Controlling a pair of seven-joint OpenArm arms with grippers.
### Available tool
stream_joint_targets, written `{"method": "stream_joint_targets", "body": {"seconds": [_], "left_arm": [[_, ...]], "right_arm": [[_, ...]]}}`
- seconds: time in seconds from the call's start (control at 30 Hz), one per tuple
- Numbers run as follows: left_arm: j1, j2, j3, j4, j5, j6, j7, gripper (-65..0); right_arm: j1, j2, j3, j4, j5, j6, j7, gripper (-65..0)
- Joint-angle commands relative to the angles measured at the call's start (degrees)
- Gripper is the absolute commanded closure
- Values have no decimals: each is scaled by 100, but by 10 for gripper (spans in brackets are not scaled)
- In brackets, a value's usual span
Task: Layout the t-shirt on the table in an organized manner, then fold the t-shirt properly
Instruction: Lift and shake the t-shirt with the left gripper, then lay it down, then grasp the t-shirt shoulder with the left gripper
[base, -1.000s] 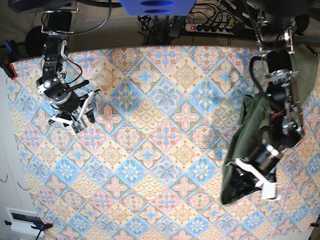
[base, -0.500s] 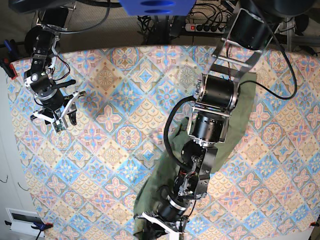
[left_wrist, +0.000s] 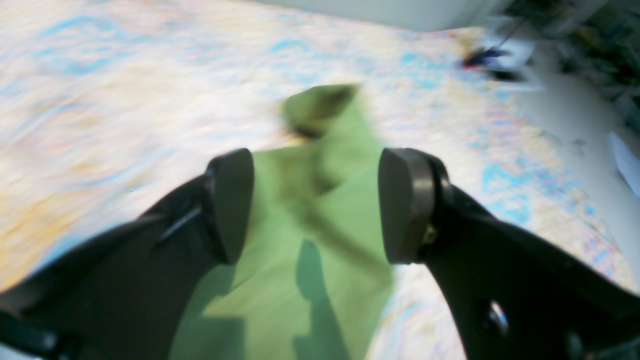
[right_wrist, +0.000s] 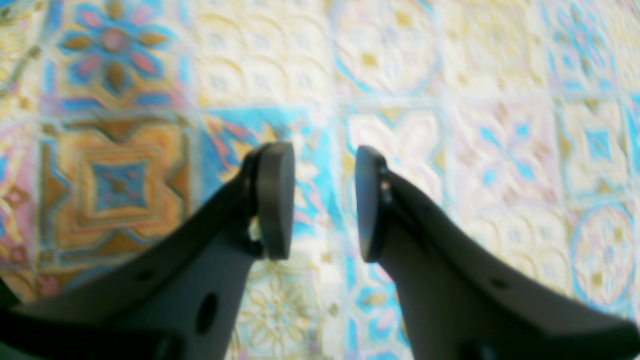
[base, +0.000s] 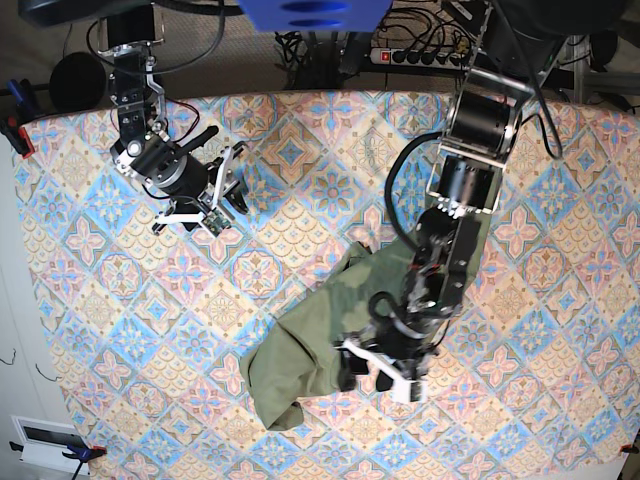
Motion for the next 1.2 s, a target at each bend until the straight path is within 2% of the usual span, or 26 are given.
{"method": "stream_joint_targets", "body": {"seconds": [0.0, 0.1, 0.2, 0.37, 0.57, 1.17], "left_arm": [[23, -130, -205, 455, -180, -72, 97, -393], [524, -570, -873, 956, -593, -89, 703, -393], [849, -957, -1374, 983, -927, -98, 1116, -393], [1227, -1589, -1480, 1000, -1270, -98, 1222, -397], [1403, -1721, -1480, 974, -1341, -98, 1222, -398], [1403, -1414, -1453, 174, -1305, -107, 1187, -394]], "right_arm": [[48, 45, -17, 109, 74, -11, 107, -197], [109, 36, -52, 92, 74, -11, 107, -197], [180, 36, -52, 92, 74, -11, 107, -197], [259, 36, -52, 83, 74, -11, 107, -197], [259, 36, -43, 83, 74, -11, 107, -197], [215, 36, -25, 100, 74, -11, 125, -197]]}}
